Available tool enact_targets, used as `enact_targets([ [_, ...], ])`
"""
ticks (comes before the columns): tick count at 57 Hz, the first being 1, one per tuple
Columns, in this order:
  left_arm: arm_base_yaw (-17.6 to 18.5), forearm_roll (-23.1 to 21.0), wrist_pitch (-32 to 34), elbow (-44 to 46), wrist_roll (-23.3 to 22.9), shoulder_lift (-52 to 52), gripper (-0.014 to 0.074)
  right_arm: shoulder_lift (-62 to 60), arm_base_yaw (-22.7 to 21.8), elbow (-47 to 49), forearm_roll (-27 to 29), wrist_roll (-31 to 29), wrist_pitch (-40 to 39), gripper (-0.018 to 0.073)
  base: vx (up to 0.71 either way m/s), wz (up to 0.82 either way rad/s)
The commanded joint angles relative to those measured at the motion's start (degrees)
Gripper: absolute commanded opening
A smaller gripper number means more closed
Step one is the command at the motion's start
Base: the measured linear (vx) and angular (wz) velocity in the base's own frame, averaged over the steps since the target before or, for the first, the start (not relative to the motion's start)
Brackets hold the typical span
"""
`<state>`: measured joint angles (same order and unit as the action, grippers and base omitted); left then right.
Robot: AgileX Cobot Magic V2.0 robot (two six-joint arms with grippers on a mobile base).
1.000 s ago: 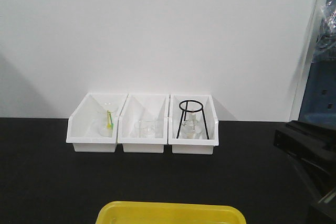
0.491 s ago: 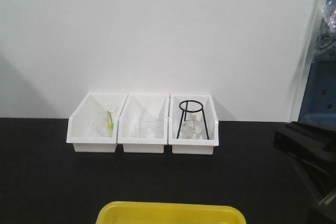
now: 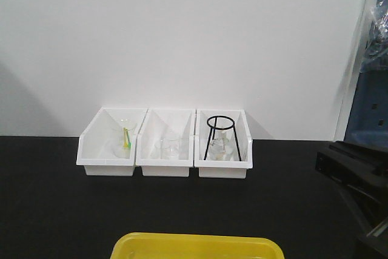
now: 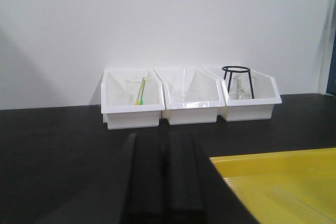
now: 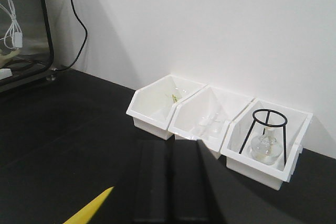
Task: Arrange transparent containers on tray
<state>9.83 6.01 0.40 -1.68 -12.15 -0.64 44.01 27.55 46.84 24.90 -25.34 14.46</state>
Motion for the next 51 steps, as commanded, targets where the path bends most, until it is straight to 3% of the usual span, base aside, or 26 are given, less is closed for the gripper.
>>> enact_targets([
  [1, -0.2, -0.6, 5.2, -1.8, -0.1, -0.8, -0.0008, -0.2, -0.3, 1.5, 0.5, -0.4, -4.4, -0.0013, 0.00, 0.00],
  [15, -0.2, -0.6, 5.2, -1.8, -0.1, -0.8, -0.0008, -1.1, -0.4, 1.5, 0.0, -0.4, -4.1, -0.0013, 0.00, 0.00],
  [19, -0.2, -0.6, 5.2, -1.8, -0.1, -0.8, -0.0008, -2.5, -1.7, 1.1, -3.3, 0.2, -4.5, -0.0013, 0.00, 0.00],
  [28, -0.2, -0.6, 5.2, -1.8, -0.1, -0.8, -0.0008, -11.8, -10.9, -6.7, -11.5, 11.7, -6.7, -0.0013, 0.00, 0.00],
  [38, -0.2, -0.6, 5.2, -1.8, -0.1, -0.8, -0.0008, -27.6, -24.9, -22.1, -26.6, 25.3, -6.5, -0.0013, 0.00, 0.00],
  [44, -0.2, -0.6, 5.2, -1.8, -0.1, -0.8, -0.0008, -35.5, -28.2, -30.3, -32.8, 29.3, -6.5, -0.0013, 0.00, 0.00],
  [51, -0.2, -0.6, 5.2, -1.8, -0.1, -0.8, -0.0008, -42.8, -28.6, -38.7, -34.9, 29.9, -6.3, -0.0013, 0.00, 0.00],
])
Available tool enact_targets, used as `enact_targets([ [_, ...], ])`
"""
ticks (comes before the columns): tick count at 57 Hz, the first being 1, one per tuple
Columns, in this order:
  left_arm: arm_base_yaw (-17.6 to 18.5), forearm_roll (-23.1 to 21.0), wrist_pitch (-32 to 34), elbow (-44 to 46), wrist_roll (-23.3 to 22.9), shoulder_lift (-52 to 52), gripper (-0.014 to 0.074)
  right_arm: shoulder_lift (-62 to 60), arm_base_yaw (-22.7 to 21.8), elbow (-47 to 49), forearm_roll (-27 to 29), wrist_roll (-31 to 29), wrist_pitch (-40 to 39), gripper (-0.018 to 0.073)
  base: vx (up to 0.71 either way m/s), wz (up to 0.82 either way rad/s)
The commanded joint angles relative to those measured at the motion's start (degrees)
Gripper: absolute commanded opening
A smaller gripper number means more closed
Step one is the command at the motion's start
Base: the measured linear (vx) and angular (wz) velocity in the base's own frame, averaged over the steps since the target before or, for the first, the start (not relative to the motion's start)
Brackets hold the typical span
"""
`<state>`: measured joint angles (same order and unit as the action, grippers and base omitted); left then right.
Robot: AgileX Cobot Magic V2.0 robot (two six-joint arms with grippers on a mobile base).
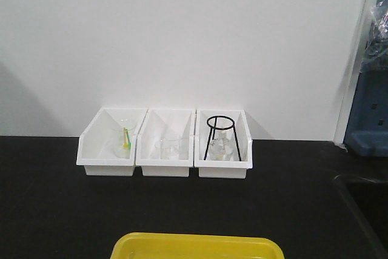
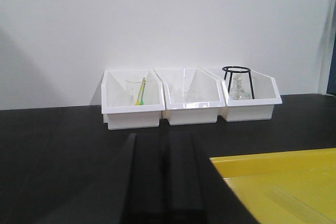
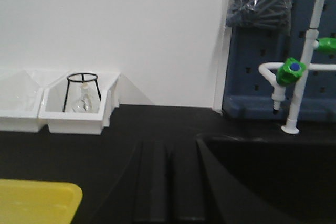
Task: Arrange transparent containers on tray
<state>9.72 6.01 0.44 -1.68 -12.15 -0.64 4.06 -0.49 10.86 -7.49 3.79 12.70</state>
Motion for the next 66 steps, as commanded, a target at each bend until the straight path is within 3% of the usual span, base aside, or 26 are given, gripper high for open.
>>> enact_targets([
  [1, -0.1, -0.6, 5.1, -1.8, -0.1, -0.8, -0.0008, -3.9, -0.5, -3.5, -2.7, 0.7, -4.7, -0.0013, 0.00, 0.00],
  [11, -0.1, -0.6, 5.1, -1.8, -0.1, -0.8, -0.0008, -5.2, -0.5, -13.4, -3.2, 0.8, -10.6, -0.0011, 0.00, 0.00],
  [17, -0.1, -0.6, 5.1, -1.8, -0.1, -0.8, -0.0008, -5.1, -0.4, -12.8, -2.3, 0.8, -7.4, -0.0011, 0.00, 0.00],
  [66, -0.1, -0.6, 5.1, -1.8, -0.1, -0.8, -0.0008, -5.1, -0.4, -13.1, -2.4, 0.8, -7.1, -0.0011, 0.00, 0.00],
])
